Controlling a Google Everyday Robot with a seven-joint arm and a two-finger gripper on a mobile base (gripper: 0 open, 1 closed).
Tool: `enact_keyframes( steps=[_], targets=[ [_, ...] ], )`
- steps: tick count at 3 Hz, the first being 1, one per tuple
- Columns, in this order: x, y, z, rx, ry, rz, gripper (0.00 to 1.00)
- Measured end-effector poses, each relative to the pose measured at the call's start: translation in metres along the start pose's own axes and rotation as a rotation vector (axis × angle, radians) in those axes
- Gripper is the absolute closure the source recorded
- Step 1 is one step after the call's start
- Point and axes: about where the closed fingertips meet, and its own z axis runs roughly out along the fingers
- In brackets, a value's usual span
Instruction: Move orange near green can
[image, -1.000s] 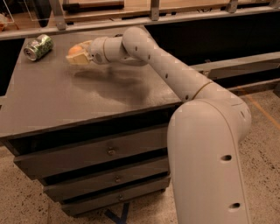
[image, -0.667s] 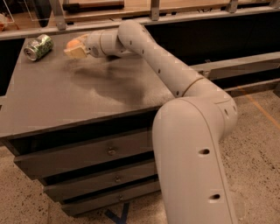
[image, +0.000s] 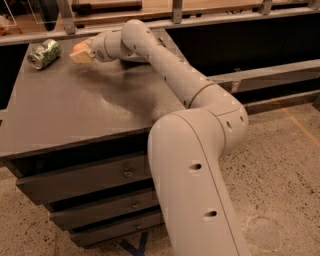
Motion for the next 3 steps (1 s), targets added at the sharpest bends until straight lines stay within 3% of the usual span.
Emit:
enact_keyframes(
  steps=[1,3],
  targets=[
    [-0.001,-0.005,0.019,0.052,0.024,-0.004,1.00],
    [-0.009,0.003,0.049,0.063,0.027,0.016,1.00]
  ],
)
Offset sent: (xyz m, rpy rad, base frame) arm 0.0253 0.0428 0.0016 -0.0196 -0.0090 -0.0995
